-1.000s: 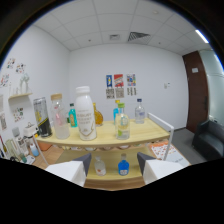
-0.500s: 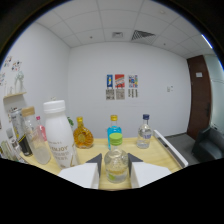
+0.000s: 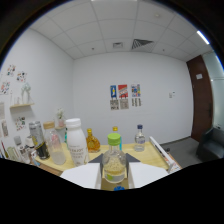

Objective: Make me a cup of Vodka Sunrise.

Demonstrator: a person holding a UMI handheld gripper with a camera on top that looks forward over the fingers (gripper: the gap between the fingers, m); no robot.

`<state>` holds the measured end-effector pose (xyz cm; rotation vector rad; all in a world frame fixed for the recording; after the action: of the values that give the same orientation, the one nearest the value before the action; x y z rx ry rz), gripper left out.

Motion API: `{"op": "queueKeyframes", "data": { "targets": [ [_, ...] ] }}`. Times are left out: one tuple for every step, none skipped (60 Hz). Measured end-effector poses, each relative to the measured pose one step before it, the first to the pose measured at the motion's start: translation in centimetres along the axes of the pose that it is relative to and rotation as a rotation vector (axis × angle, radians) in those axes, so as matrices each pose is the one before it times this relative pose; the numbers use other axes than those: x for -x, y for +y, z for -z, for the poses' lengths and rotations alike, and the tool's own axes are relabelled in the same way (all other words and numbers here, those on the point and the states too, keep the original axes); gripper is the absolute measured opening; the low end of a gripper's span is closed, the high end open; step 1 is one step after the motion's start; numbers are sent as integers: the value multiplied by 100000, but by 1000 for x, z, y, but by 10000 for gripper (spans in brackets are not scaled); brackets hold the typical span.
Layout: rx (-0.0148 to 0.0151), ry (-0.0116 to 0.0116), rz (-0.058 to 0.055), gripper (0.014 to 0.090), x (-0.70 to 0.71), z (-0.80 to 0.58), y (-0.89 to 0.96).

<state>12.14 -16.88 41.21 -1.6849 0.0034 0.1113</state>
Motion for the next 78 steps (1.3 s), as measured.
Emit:
{"op": "queueKeyframes", "data": {
  "targets": [
    [-34, -241, -134, 357, 45, 391, 374],
    [45, -407, 193, 357, 64, 348, 486],
    [63, -673, 348, 355, 161, 400, 633],
    [385, -555, 317, 356, 83, 237, 748],
    [588, -195, -16, 355, -64, 280, 830],
    [1105, 156, -531, 356, -29, 192, 1045],
    [1475, 117, -686, 354, 100, 86, 1113],
    [1884, -194, -530, 354, 50, 90, 1238],
    [1700, -339, -324, 355, 80, 24, 1246],
    [1522, -74, -227, 357, -23, -9, 1270],
    [1457, 338, -180, 356, -115, -51, 1272],
    [1686, 508, -153, 356, -123, -92, 1328],
    [1865, 458, -167, 355, -125, -156, 1372],
    [1807, 249, -233, 356, -52, -164, 1306],
    [1468, 87, -336, 354, -9, -179, 1211],
    [1026, 93, -421, 355, -28, -191, 1122],
    [720, 126, -491, 355, -140, -222, 1285],
    [1021, 119, -427, 355, -55, -135, 927],
    [870, 140, -388, 355, 4, -120, 888],
    [799, -122, -555, 355, 0, -204, 855],
    [817, -82, -564, 355, 0, -214, 814],
    [1093, 121, -553, 356, -50, -211, 765],
    [1254, 148, -627, 356, -79, -204, 718],
    [1068, 83, -796, 355, -30, -174, 587],
    [647, -63, -711, 356, -84, -208, 395],
    [238, -10, -473, 356, -75, -167, 354],
    [248, 231, 122, 355, -116, -199, 376],
    [192, 488, 489, 356, -158, -138, 250],
    [270, 636, 847, 356, -184, -140, 209],
    [258, 622, 1193, 356, -187, -115, 119],
    [134, 631, 1533, 357, -177, -129, 59],
    [41, 650, 1827, 356, -165, -125, 29],
    [191, 634, 1939, 356, -192, -72, -79],
    [-71, 893, 2391, 354, -195, -134, 19],
    [32, 993, 2747, 355, -207, -138, -14],
    [329, 914, 3052, 354, -136, -118, -60],
    [12, 980, 3513, 354, -237, -107, -54],
    [-122, 987, 3782, 355, -196, -118, -87],
    [-214, 1022, 4027, 354, -198, -97, -106],
    [-173, 1129, 4319, 355, -222, -101, -90],
    [159, 1225, 4579, 355, -240, -126, -37],
    [213, 1166, 4872, 354, -190, -76, -22],
    [130, 897, 4527, 354, -85, -31, -53],
    [-190, 784, 4802, 355, -110, -61, -92],
    [-260, 706, 4955, 355, -115, -82, -101],
    [-36, 868, 5079, 355, -127, -66, -43],
    [100, 939, 5231, 354, -146, -69, -25],
    [69, 893, 5323, 354, -119, -49, -34],
    [-86, 931, 5402, 353, -77, -103, -85],
    [-35, 737, 5370, 354, -82, -60, -39],
    [-58, 742, 5482, 354, -66, -78, -65],
    [-61, 588, 5557, 354, -67, -19, -50],
    [-128, 565, 5560, 354, -18, -30, -60],
    [-98, 486, 5556, 352, 18, -70, -54],
    [-118, 603, 5506, 353, 10, -68, -51],
    [26, 748, 5469, 354, -22, -86, -27],
    [167, 747, 5380, 353, -8, -50, -29],
    [-104, 750, 5249, 353, 103, -96, -89],
    [41, 208, 4716, 352, 133, 93, -83],
    [-180, 170, 4649, 355, 94, -21, -135],
    [-153, 285, 4473, 353, 69, -4, -135],
    [-300, 474, 4409, 352, 29, -25, -157],
    [-468, 533, 4378, 353, 5, -34, -196],
    [-450, 498, 4469, 355, 18, -47, -194],
    [-213, 768, 4571, 355, 39, -169, -140],
    [48, 518, 4269, 355, -36, 63, -109],
    [-231, 733, 3920, 356, -87, -3, -177],
    [-370, 1108, 3729, 354, -178, 17, -153],
    [-241, 853, 3451, 353, -99, -5, -191],
    [171, 413, 3780, 354, 27, -70, -117],
    [609, -48, 4239, 354, 90, -63, -24],
    [622, -217, 4268, 353, 114, -59, -19],
    [367, -93, 3755, 354, 66, -42, -51],
    [-386, 549, 3177, 355, -27, -207, -158],
    [-160, -206, 2859, 353, 143, 91, -156],
    [-130, -300, 3033, 353, 111, -26, -125],
    [39, -143, 3133, 352, 122, -83, -87],
    [277, -122, 3033, 355, -1, -10, -28]
  ]
}}
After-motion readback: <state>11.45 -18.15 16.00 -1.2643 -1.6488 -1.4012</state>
